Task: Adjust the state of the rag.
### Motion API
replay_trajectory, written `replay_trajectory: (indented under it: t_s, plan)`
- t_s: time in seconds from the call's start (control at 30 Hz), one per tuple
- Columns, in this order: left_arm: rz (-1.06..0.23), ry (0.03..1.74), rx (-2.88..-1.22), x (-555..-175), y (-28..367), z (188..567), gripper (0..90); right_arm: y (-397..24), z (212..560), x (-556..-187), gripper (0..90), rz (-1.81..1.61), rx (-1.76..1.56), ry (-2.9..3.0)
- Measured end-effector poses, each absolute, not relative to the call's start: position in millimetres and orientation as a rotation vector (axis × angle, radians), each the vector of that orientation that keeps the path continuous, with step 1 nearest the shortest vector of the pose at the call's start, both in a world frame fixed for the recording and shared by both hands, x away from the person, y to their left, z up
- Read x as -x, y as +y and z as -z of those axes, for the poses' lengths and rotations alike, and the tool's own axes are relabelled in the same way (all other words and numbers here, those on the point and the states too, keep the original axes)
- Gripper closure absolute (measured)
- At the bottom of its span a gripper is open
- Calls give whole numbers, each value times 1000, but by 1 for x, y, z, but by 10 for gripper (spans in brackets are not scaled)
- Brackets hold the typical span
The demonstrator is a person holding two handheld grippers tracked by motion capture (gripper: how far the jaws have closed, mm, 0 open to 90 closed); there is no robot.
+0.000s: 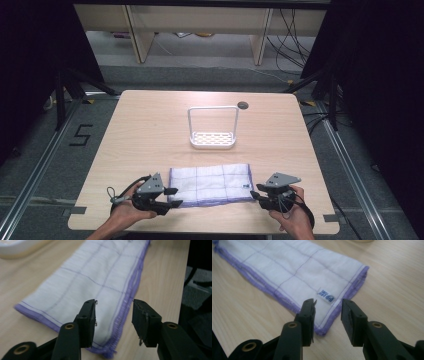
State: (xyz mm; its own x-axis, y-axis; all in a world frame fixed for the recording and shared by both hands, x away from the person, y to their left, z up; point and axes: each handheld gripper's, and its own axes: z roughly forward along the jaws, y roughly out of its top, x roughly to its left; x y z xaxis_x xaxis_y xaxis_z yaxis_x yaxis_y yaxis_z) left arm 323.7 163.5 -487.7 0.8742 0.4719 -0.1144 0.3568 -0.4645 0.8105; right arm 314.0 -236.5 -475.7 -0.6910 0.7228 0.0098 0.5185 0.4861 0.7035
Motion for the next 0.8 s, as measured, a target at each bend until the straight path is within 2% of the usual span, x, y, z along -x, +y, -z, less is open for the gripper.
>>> replay_trajectory:
  t_s: [0.2,0.4,0.8]
  plan:
    - [-239,677,-2054,-352,172,472,518,-237,473,-316,593,-1003,-1166,2380]
    - [-275,792,-2073,-382,174,483,496,-235,480,-318,562,-968,-1255,2366]
    - [-258,847,-2136,-405,174,497,436,-227,486,-317,525,-949,-1297,2371]
